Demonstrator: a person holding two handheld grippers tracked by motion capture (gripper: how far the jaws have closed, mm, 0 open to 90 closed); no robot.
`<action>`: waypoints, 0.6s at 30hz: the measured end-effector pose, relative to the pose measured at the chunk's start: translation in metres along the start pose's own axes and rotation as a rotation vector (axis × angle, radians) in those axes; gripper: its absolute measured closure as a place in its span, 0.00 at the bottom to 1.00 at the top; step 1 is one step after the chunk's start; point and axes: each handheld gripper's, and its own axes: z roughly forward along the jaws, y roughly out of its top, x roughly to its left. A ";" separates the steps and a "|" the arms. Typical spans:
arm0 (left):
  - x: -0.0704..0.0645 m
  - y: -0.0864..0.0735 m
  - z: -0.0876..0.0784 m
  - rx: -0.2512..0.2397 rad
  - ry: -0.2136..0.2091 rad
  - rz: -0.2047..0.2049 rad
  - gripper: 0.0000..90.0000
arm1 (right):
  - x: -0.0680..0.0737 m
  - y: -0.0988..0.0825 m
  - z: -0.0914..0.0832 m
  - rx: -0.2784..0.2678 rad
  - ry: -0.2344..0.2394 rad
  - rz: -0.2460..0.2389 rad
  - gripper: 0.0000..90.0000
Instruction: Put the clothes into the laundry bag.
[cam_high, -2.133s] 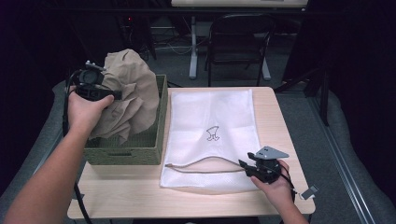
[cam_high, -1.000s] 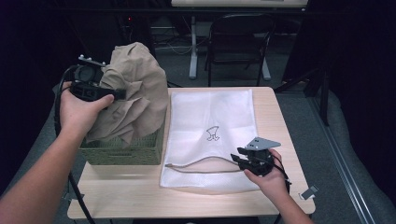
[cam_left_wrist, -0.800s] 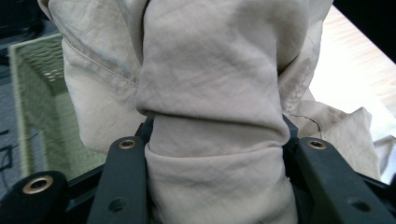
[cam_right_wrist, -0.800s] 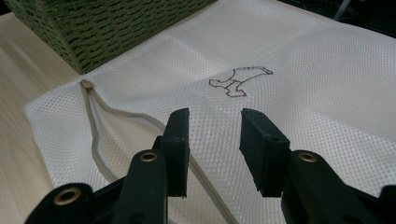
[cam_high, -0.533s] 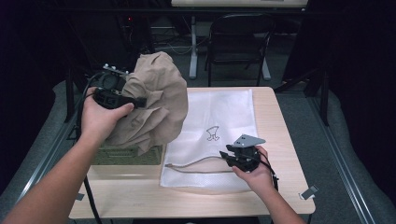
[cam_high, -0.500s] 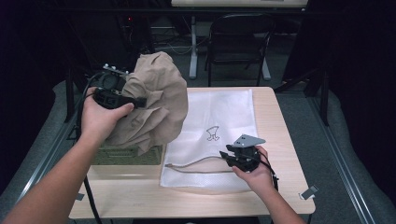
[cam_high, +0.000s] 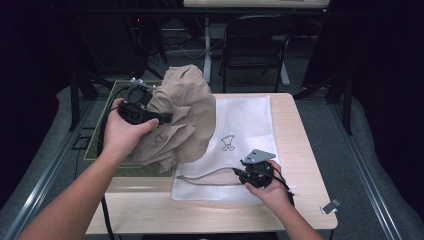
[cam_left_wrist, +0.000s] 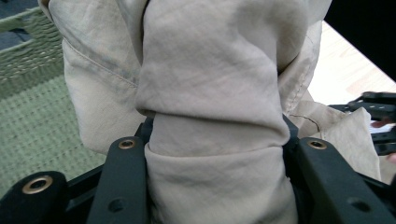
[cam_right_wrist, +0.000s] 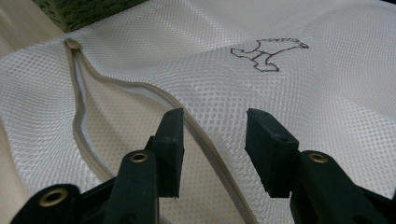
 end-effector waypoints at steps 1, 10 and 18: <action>0.000 0.000 0.000 0.000 0.000 0.000 0.61 | 0.000 0.000 0.000 0.000 0.000 0.000 0.63; -0.004 -0.001 0.008 0.010 -0.016 0.006 0.61 | 0.002 -0.002 0.011 0.036 0.006 -0.031 0.61; -0.007 -0.002 0.014 0.018 -0.024 0.008 0.61 | 0.005 -0.003 0.017 0.060 -0.018 -0.055 0.59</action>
